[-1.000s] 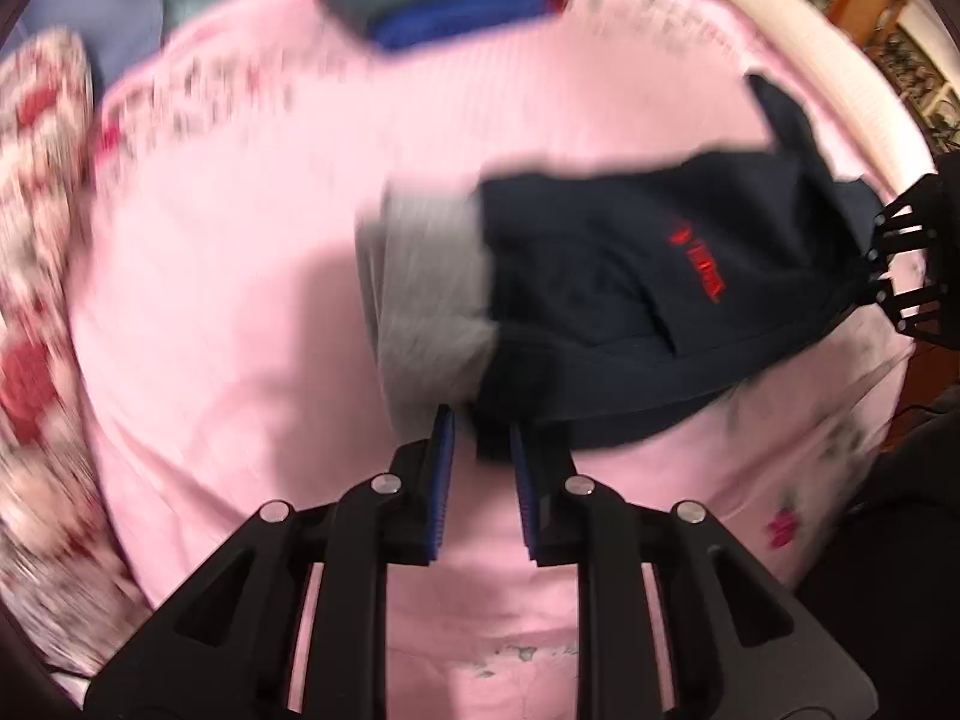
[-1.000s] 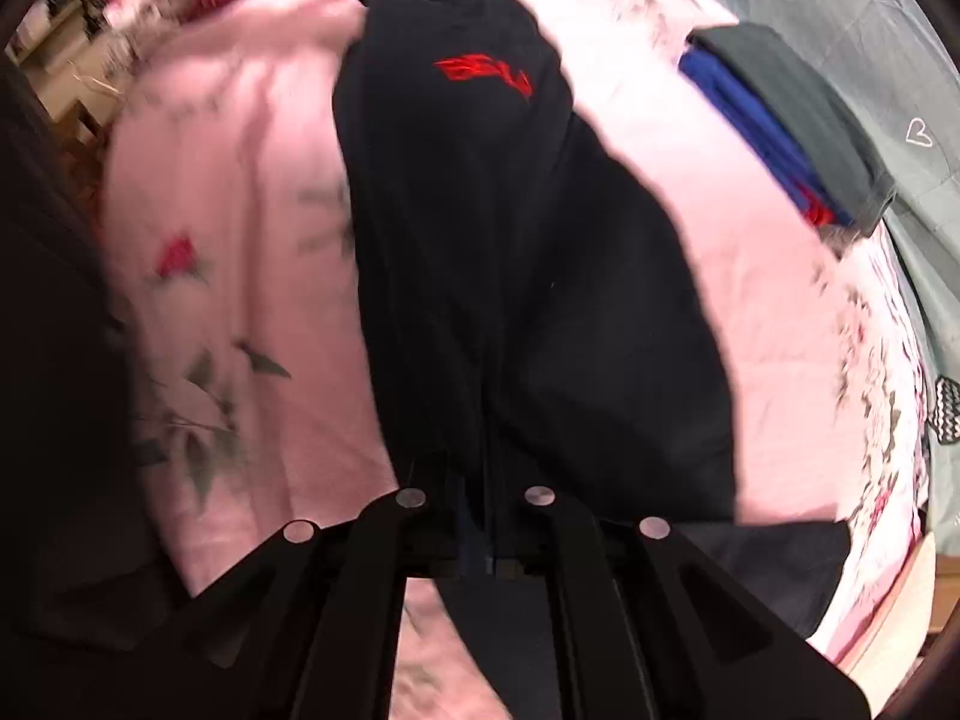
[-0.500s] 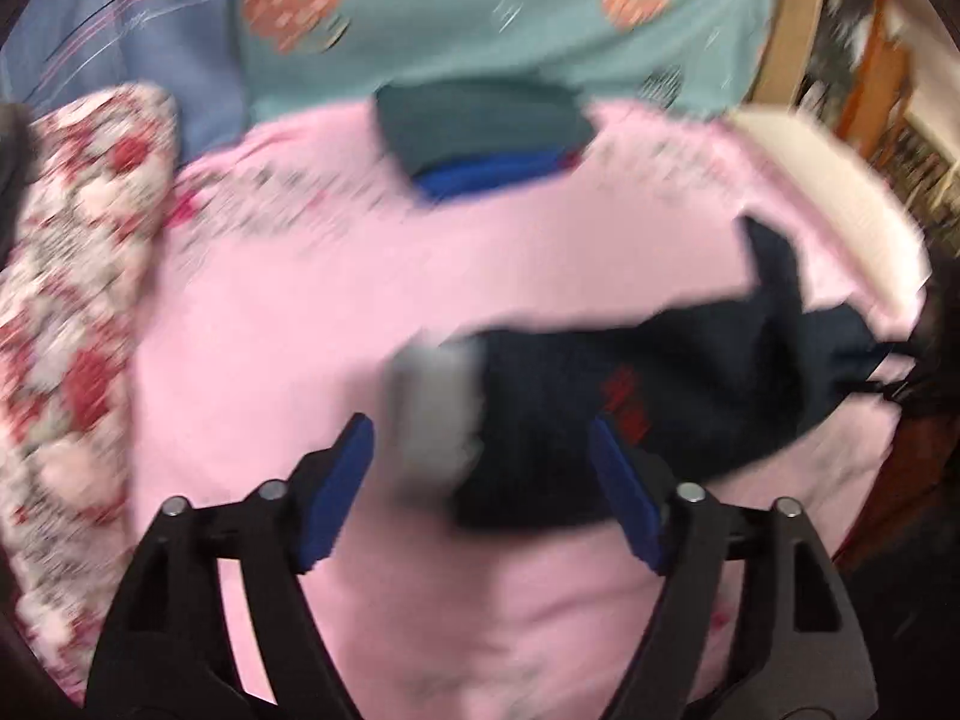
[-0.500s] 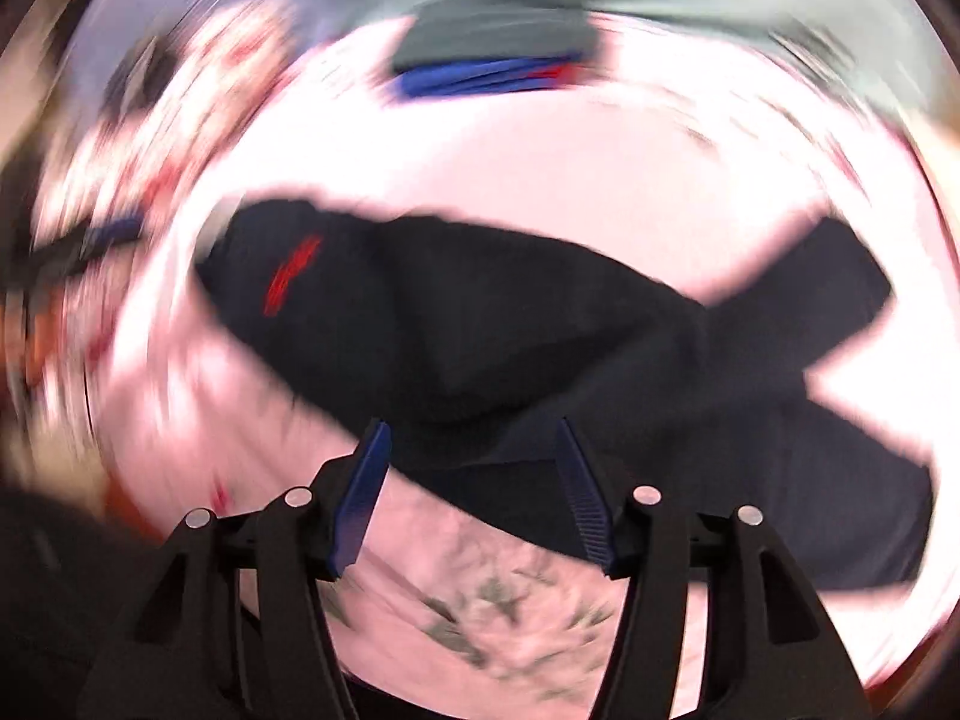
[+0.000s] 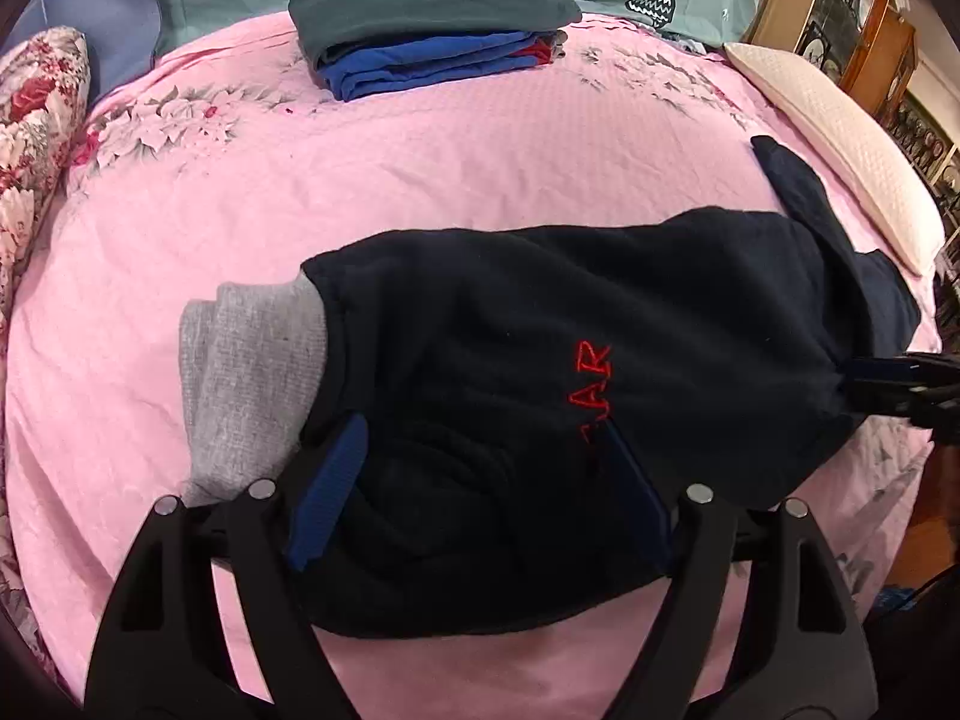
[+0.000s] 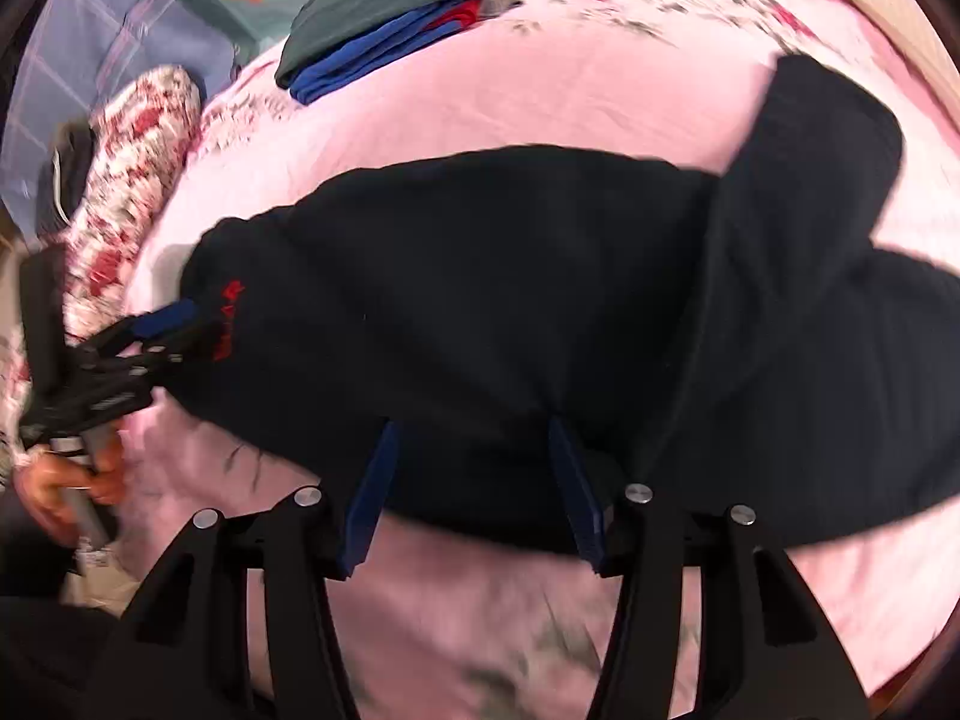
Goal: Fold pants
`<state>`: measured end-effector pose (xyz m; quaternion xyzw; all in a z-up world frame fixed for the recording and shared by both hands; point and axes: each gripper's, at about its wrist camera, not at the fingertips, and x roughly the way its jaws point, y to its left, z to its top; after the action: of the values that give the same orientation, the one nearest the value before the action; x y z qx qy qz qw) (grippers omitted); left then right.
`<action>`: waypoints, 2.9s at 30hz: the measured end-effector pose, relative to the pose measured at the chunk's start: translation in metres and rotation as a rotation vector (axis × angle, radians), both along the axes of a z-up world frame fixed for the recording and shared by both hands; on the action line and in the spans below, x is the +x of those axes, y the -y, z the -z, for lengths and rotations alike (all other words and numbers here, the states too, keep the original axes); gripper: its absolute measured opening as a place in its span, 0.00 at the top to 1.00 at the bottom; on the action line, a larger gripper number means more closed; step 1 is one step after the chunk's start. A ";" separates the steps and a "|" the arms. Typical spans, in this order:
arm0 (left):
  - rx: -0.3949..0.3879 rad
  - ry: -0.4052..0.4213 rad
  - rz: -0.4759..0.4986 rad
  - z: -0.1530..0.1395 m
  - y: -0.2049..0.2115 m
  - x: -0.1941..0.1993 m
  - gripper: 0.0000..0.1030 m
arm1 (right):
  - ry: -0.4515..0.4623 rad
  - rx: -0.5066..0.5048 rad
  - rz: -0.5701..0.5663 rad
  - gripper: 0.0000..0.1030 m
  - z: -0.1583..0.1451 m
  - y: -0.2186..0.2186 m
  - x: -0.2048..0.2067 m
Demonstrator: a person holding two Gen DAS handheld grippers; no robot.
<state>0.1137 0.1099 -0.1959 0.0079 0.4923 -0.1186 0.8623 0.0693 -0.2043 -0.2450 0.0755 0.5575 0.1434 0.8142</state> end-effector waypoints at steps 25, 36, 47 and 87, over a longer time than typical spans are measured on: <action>0.016 -0.090 -0.342 -0.066 0.070 -0.075 0.04 | 0.044 -0.390 0.570 0.64 0.020 0.139 0.227; -0.023 -0.074 -0.139 -0.073 0.135 -0.022 0.04 | 0.290 0.257 0.521 0.92 -0.120 0.242 0.110; 0.052 -0.116 0.179 -0.062 0.249 0.007 0.04 | -0.036 0.466 0.855 0.85 -0.001 0.361 -0.082; 0.092 -0.083 -0.263 -0.036 0.089 0.019 0.02 | 0.126 0.181 0.630 0.53 -0.076 0.322 -0.060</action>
<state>0.1327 0.0213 -0.1603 -0.0220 0.5294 0.0177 0.8479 0.0098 -0.5258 -0.1695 0.3070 0.4402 -0.0620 0.8415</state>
